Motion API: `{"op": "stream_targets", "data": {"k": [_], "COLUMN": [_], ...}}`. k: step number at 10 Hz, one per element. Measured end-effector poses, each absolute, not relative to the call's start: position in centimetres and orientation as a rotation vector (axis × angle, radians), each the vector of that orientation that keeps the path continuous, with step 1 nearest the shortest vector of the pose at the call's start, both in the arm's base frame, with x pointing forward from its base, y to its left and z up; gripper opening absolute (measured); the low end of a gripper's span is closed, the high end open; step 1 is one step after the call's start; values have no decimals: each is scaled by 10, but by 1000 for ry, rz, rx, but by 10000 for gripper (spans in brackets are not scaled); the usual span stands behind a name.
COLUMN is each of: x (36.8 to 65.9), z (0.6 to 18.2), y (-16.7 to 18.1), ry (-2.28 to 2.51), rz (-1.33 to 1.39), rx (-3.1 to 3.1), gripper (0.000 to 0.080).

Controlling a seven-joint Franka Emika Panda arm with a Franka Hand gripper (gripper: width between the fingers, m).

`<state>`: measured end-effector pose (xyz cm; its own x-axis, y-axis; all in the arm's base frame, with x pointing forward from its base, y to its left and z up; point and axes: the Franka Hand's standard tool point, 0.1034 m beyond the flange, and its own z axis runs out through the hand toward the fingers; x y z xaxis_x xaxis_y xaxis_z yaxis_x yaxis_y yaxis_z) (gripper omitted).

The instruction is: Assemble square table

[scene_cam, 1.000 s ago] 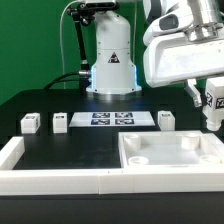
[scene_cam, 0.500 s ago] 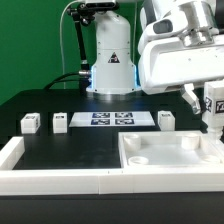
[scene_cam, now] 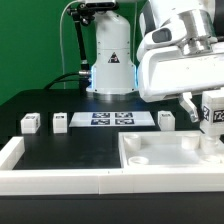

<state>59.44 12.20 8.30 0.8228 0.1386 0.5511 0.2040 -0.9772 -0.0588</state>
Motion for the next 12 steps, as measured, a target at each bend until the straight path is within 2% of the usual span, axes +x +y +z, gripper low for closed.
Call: {"op": "stream_targets", "data": {"k": [3, 9, 12], "x": [600, 605, 598], "z": [72, 70, 55], "y": [121, 117, 117], "ry": [-281, -298, -296], "rz": [-855, -878, -840], "rx": [-2891, -2891, -2900], "gripper": [290, 290, 290]}}
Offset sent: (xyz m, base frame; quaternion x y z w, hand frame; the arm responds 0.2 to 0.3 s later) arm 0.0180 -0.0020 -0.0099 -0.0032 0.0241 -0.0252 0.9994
